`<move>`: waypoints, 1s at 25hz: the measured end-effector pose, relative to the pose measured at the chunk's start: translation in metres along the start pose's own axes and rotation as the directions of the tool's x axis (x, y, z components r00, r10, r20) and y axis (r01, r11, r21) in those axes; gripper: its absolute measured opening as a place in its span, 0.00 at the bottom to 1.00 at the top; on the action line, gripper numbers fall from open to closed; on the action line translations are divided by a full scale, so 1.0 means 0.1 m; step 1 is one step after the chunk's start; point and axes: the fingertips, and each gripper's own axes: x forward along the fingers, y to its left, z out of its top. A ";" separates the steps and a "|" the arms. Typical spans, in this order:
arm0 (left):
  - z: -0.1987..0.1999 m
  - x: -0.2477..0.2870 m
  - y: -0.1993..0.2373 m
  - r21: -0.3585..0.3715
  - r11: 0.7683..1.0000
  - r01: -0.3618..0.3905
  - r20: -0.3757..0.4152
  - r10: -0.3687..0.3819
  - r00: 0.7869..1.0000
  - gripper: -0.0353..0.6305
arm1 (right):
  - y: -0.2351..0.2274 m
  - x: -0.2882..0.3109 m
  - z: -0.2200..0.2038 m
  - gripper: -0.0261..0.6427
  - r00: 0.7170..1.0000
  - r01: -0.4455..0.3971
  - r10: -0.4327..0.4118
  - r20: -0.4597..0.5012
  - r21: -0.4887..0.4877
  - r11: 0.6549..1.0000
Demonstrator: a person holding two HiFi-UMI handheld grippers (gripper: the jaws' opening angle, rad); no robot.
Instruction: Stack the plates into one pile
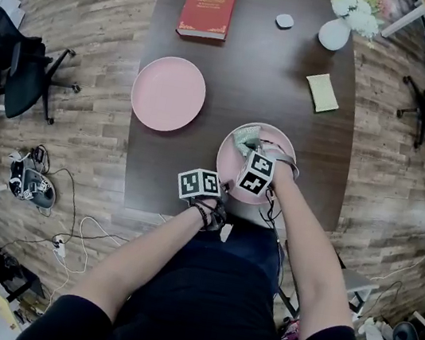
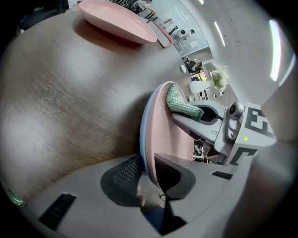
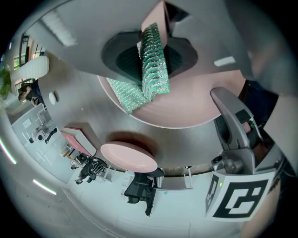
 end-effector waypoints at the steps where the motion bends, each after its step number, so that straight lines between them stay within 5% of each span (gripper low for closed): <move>1: 0.00 0.00 0.00 0.001 1.000 0.000 0.001 0.000 1.000 0.15 | -0.01 0.00 0.00 0.17 1.000 0.004 -0.004 -0.004 0.018 1.000; 12: 0.01 0.02 0.01 -0.014 1.000 0.007 0.014 -0.007 1.000 0.15 | -0.23 0.00 -0.14 0.17 0.995 0.088 -0.074 -0.072 0.211 0.974; 25: 0.04 0.01 0.00 -0.015 1.000 0.012 0.022 -0.011 1.000 0.15 | -0.35 -0.10 -0.42 0.17 0.987 0.147 -0.105 -0.123 0.412 0.899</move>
